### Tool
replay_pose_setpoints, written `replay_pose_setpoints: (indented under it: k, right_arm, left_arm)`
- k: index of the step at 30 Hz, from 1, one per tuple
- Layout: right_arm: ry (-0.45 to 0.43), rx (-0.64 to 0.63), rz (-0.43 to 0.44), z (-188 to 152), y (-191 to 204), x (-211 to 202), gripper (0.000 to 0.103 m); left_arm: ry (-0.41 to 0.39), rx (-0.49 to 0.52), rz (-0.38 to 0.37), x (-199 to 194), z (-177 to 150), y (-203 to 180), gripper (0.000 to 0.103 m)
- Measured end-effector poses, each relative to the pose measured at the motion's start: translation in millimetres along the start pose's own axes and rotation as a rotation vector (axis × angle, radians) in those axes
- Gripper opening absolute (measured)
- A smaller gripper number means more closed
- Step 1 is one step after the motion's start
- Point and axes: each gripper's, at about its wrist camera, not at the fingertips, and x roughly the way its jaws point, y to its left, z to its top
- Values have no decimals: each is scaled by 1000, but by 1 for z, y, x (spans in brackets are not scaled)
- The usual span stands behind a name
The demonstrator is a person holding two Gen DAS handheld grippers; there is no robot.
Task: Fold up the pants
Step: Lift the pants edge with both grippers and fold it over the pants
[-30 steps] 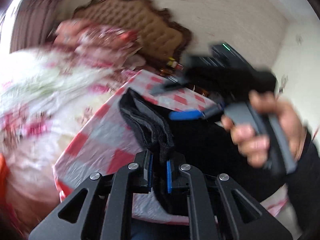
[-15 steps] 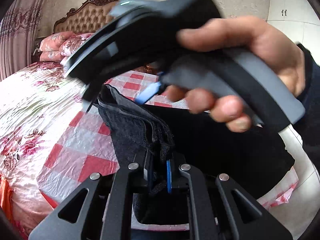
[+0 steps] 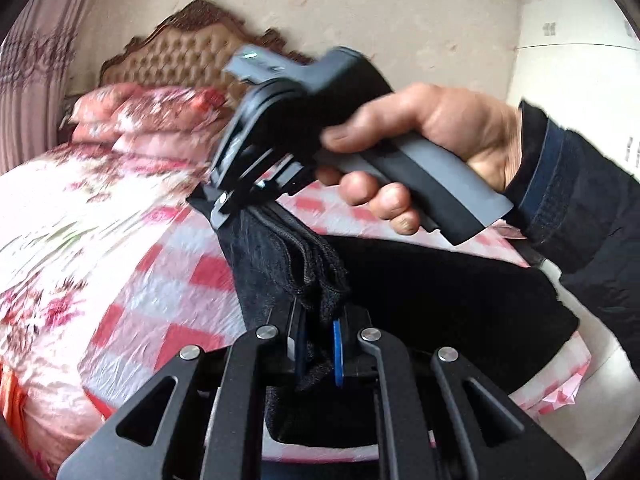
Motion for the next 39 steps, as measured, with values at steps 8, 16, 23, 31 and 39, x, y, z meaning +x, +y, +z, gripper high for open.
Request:
replay_pose_setpoints:
  k: [8,16,23,31,39]
  right_arm:
    - [-250,320,234,-98,-118,-82,12]
    - [-334,572,285,-188,-208,-51,65]
    - [-368,577,371,-186,-216,-38,73]
    - [-342,469,211,-177,-200,-41,13]
    - [-484,479,312,-207,-207,-108,13]
  left_arm:
    - [28,186,-160,23,-12,-78,8]
    - [181,333,-151,74,-75,-128,8]
    - [128,478,-38,69,-102,-148,41]
    - [103,598,68,71,-104,-166,20]
    - [-41,720,40,34,-88,-202,8]
